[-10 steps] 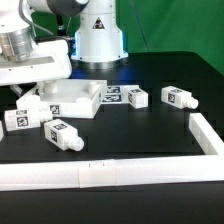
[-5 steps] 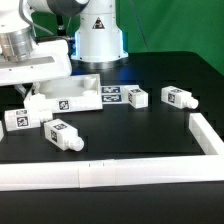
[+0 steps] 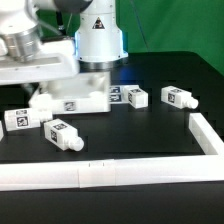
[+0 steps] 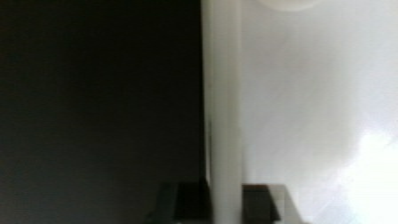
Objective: Assemble one leg
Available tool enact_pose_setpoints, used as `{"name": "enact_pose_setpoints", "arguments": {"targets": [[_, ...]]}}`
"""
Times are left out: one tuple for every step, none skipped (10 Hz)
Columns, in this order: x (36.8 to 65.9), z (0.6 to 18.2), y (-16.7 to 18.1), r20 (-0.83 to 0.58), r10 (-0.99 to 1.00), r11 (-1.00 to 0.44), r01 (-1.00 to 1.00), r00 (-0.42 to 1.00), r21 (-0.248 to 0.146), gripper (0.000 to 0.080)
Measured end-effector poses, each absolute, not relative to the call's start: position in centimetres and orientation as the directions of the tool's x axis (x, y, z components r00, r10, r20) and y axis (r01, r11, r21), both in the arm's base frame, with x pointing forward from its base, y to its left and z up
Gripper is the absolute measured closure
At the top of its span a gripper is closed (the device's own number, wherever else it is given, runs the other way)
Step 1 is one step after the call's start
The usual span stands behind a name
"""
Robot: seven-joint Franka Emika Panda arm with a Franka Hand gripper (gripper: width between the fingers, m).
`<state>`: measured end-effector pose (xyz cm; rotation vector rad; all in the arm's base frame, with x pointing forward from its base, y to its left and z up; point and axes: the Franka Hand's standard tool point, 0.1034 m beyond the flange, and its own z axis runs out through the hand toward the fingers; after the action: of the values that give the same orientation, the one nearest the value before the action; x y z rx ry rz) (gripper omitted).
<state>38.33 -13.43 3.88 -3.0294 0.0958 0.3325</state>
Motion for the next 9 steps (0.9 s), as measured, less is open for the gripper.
{"name": "enact_pose_setpoints", "arguments": {"targets": [[40.1,5.5,-12.4,-0.180,-0.028,-0.995,-0.045,0.983,-0.087,0.0745],[40.5,5.7,-11.7,-0.182,-0.058,-0.994,-0.073,0.982,-0.079,0.0745],[41.4,6.4,-10.7,-0.192,-0.051,-0.994,-0.068,0.980,-0.081,0.0745],[43.0,7.7,-10.1,-0.186,-0.037,-0.995,-0.054,0.982,-0.086,0.0745],[44.5,8.2,-9.6,-0.175,-0.045,-0.995,-0.060,0.984,-0.083,0.0745],[46.5,8.5,-8.4,-0.172,-0.077,-0.993,-0.091,0.982,-0.073,0.0745],[48.9,8.6,-6.9,-0.163,-0.092,-0.992,-0.104,0.982,-0.065,0.0745],[49.6,6.8,-5.9,-0.147,-0.086,-0.994,-0.095,0.985,-0.054,0.0745],[49.4,5.7,-4.8,-0.176,-0.100,-0.993,-0.110,0.979,-0.047,0.0745]]}}
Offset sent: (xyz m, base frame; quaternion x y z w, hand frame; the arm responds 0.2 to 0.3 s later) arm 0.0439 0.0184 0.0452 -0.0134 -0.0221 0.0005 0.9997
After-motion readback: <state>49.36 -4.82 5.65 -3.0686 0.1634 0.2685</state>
